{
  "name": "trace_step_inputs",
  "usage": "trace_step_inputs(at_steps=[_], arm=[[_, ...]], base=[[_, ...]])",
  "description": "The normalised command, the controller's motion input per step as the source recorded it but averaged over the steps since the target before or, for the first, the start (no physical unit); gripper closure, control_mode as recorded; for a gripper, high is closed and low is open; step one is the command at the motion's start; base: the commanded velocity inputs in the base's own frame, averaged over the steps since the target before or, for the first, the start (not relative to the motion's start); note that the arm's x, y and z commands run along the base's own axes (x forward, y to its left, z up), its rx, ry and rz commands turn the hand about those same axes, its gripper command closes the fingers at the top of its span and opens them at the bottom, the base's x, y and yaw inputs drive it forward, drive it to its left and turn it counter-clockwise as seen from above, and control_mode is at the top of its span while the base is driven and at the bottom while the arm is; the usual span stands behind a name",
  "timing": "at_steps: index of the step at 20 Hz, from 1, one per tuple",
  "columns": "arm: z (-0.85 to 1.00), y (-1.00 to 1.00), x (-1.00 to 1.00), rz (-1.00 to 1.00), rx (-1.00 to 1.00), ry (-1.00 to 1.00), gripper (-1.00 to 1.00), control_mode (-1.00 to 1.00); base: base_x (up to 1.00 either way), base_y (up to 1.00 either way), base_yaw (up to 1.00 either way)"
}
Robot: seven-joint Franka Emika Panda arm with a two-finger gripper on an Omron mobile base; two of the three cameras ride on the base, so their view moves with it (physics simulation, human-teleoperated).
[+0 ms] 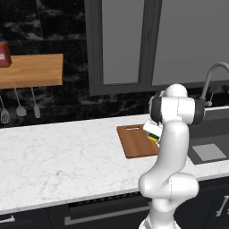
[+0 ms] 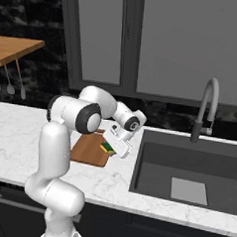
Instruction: Pick up the sponge from the counter and clean the cutting board by briefly scrubbing or pressing down on the cutting board. Once finished, release the sponge.
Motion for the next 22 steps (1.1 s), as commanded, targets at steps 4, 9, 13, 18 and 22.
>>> trace_step_inputs(at_steps=[4, 9, 13, 18, 22], arm=[[-0.51, 0.01, -0.9, 0.08, 0.02, 0.11, 1.0, -1.0], [-0.51, 0.05, -0.87, 0.07, 0.01, 0.11, 1.0, -1.0], [-0.5, 0.1, -0.95, 0.06, 0.0, 0.09, 1.0, -1.0], [-0.49, 0.12, -0.99, 0.09, 0.0, 0.05, 1.0, -1.0], [0.15, 0.19, -0.73, 0.03, -0.03, -0.16, 1.0, -1.0]], base=[[0.0, 0.0, 0.0], [0.0, 0.0, 0.0], [0.0, 0.0, 0.0], [0.0, 0.0, 0.0], [0.0, 0.0, 0.0]])
